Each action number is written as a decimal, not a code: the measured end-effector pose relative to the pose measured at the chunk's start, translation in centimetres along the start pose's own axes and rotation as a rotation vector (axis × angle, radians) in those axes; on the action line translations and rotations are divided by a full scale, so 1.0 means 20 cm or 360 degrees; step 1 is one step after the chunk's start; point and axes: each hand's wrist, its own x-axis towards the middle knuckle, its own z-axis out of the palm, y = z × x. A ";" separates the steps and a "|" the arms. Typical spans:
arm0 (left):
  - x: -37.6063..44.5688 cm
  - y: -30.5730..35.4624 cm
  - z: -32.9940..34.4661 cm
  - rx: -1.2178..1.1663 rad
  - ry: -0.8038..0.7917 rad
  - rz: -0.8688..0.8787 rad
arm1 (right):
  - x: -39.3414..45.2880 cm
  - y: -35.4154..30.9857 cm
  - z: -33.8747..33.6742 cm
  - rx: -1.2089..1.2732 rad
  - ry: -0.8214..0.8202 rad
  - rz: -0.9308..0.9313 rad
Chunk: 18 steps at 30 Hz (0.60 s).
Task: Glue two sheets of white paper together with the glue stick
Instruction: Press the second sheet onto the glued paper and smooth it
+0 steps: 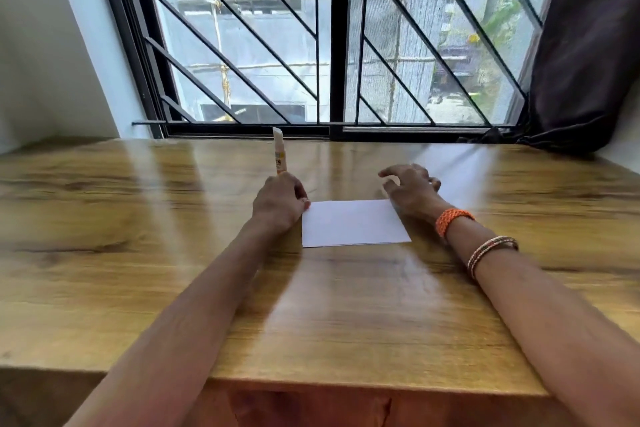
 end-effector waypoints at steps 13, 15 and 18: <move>0.03 0.02 0.03 0.0149 -0.0179 -0.0075 | -0.02 0.00 -0.03 0.0018 0.0004 0.0000; 0.03 0.02 0.03 0.0095 -0.0184 -0.0075 | -0.04 -0.01 -0.03 0.0092 -0.0025 -0.0046; 0.04 0.03 0.02 0.0020 -0.0169 -0.0069 | -0.06 -0.04 -0.03 0.0149 -0.0063 -0.0132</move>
